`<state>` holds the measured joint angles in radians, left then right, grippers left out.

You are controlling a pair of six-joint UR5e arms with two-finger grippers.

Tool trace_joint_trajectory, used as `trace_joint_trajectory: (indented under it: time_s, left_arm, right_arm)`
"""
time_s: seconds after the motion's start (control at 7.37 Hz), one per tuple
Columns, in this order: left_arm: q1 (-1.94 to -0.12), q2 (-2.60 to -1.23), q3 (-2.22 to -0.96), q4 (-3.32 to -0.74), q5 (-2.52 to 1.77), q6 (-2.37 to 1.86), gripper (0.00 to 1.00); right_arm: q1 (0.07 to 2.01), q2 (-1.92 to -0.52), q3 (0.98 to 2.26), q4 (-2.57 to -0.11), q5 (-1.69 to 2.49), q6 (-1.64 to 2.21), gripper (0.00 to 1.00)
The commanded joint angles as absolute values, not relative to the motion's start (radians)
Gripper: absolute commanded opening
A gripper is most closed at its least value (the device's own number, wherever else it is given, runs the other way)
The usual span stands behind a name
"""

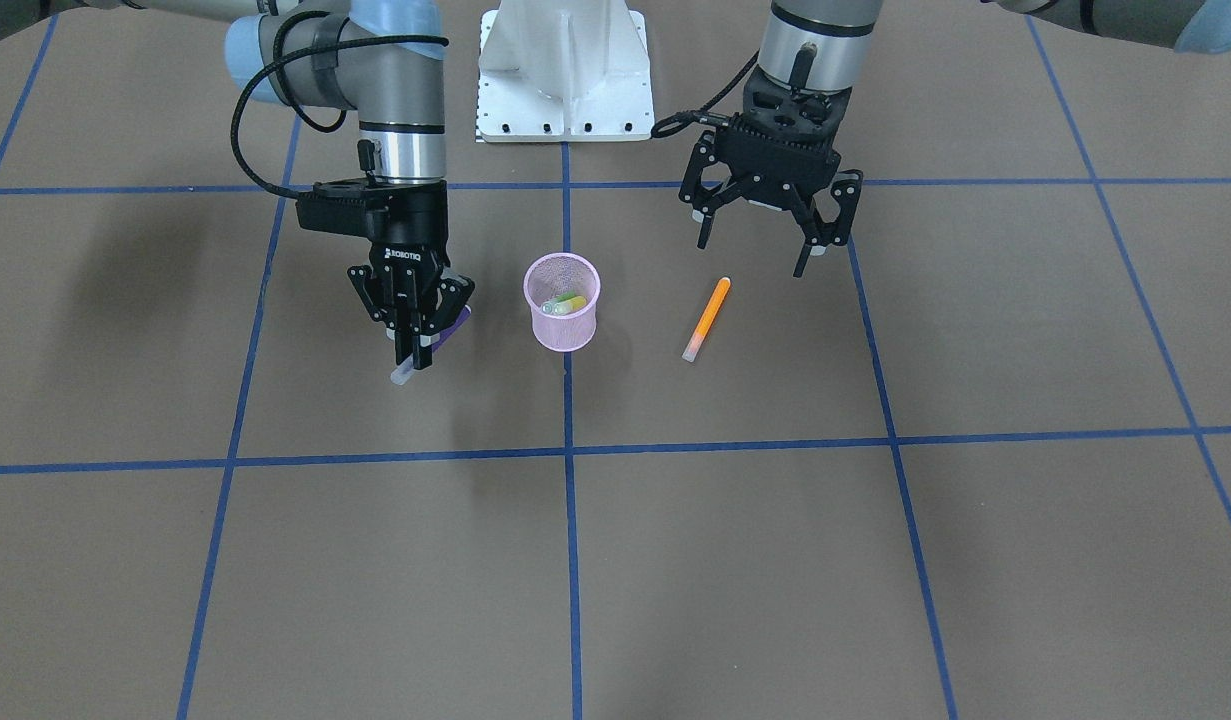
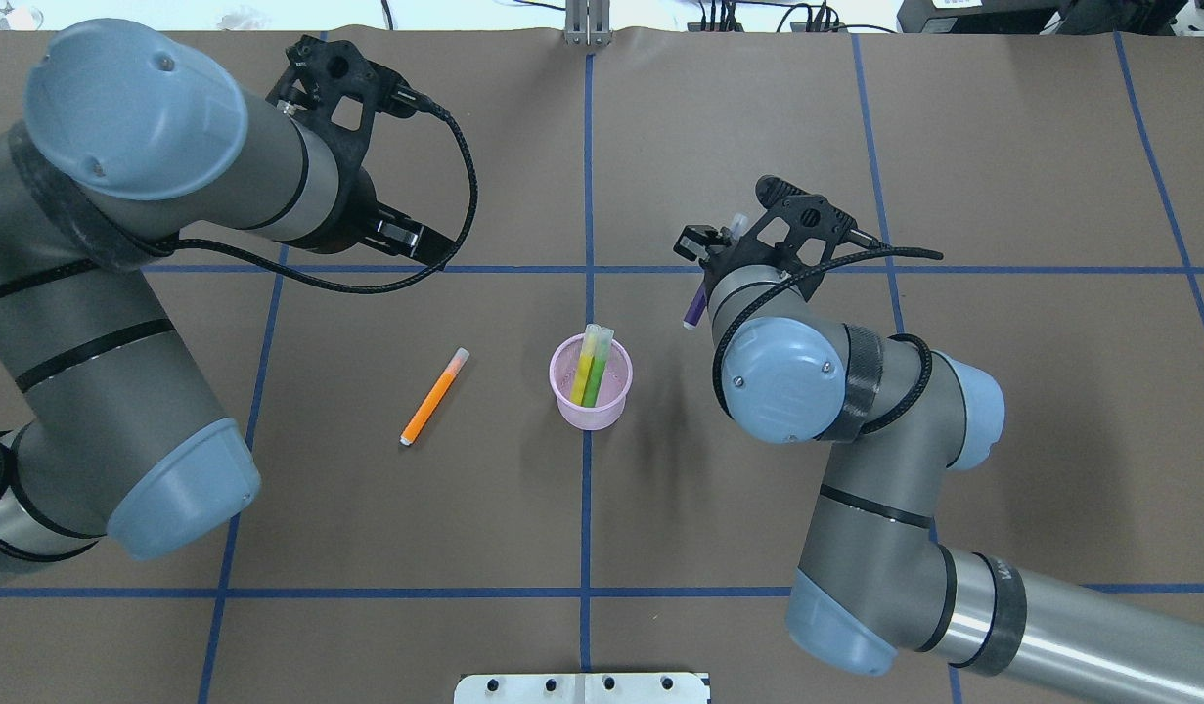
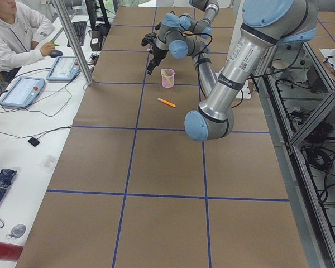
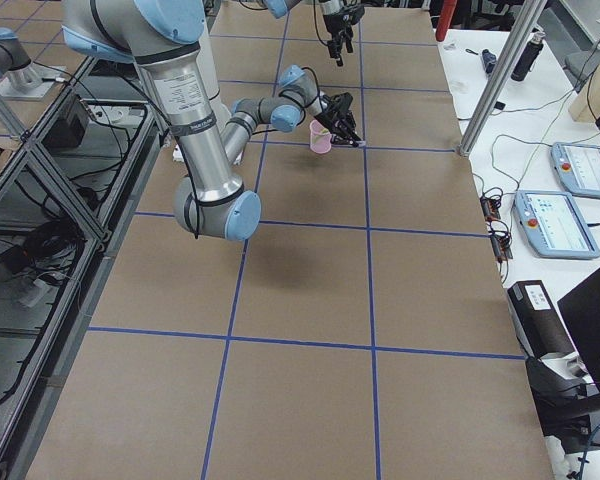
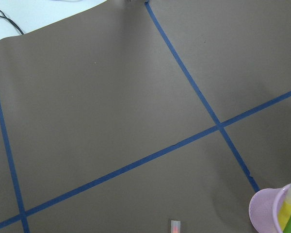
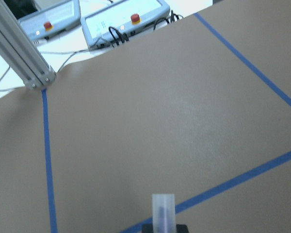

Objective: Collect pens into pen holder
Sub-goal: 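Lift the purple marker with the right gripper and carry it over the cup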

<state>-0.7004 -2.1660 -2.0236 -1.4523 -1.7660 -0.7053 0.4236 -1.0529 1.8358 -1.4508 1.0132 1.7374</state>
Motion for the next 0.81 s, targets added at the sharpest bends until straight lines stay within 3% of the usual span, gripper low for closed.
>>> trace_joint_trajectory:
  time_s: [0.0,0.68]
  left_arm:
    - [-0.699,-2.164,-1.993,-1.482,-1.767,-0.707,1.0]
    - [-0.699,-2.161,-1.97,-1.482,-1.767,-0.707,1.0]
  right_arm:
    - [0.336,-1.013,1.83,-1.468,0.818,1.784,0.0]
    - [0.212,-0.979,1.806,-1.471,0.686,1.813,0.0]
